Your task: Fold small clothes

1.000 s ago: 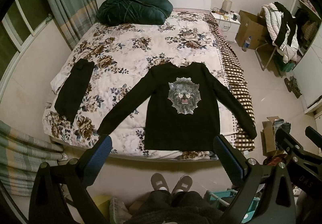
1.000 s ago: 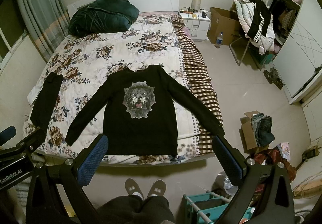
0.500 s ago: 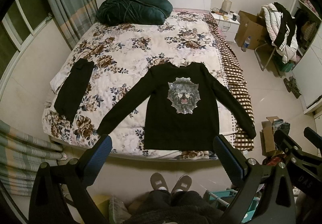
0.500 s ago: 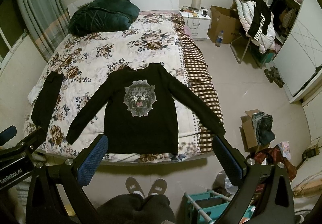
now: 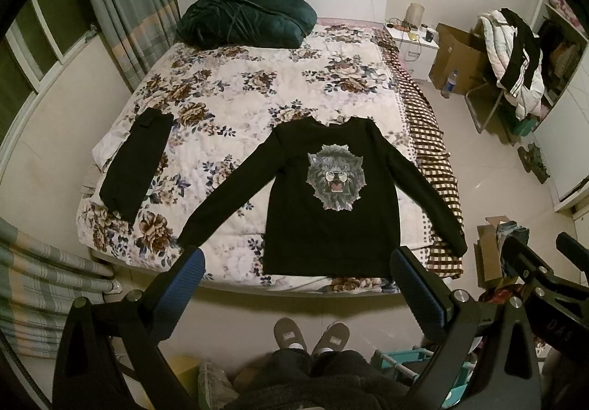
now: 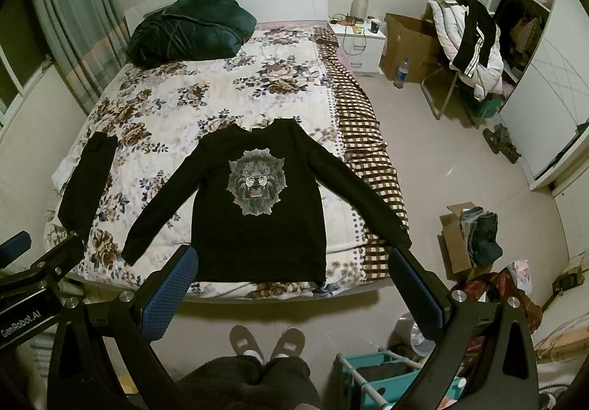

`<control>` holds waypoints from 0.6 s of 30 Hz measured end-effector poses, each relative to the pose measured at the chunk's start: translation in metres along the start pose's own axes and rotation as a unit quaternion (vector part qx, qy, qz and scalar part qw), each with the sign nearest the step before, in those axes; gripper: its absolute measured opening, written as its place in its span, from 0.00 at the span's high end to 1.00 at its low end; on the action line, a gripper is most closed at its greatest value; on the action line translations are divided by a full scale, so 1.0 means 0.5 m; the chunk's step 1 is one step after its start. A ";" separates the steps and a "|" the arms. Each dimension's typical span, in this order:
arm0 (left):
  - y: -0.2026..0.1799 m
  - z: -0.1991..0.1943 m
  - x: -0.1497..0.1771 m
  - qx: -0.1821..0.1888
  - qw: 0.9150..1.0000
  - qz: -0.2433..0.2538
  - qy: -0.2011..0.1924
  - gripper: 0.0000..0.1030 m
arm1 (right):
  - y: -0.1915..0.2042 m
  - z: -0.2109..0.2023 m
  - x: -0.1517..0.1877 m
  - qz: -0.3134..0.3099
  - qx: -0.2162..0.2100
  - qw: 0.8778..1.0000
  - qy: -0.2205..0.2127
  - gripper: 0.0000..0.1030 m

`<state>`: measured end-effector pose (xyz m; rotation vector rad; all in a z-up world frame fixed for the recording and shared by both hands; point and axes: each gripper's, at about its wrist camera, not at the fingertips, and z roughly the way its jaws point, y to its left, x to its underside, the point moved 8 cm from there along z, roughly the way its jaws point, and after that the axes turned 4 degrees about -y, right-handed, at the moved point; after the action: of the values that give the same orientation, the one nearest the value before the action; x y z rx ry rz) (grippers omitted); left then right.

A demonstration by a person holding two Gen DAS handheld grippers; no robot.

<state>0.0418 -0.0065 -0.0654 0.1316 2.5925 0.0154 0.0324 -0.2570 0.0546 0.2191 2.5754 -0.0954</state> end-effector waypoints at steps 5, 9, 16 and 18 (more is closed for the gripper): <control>-0.030 0.001 -0.008 -0.001 1.000 -0.001 -0.003 0.00 | 0.000 -0.002 -0.008 -0.001 -0.001 1.000 -0.004 0.00; -0.036 -0.009 -0.022 0.000 1.000 -0.001 -0.004 0.00 | 0.010 -0.007 -0.009 -0.001 -0.001 1.000 -0.005 0.00; -0.031 -0.009 -0.019 0.001 1.000 -0.002 -0.005 0.00 | 0.009 -0.004 -0.010 -0.001 -0.001 1.000 -0.006 0.00; -0.034 -0.009 -0.022 0.000 1.000 -0.002 -0.006 0.00 | 0.008 -0.004 -0.007 -0.001 -0.001 1.000 -0.005 0.00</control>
<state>0.0472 -0.0246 -0.0566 0.1249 2.5815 0.0133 0.0351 -0.2535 0.0581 0.2138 2.5649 -0.0941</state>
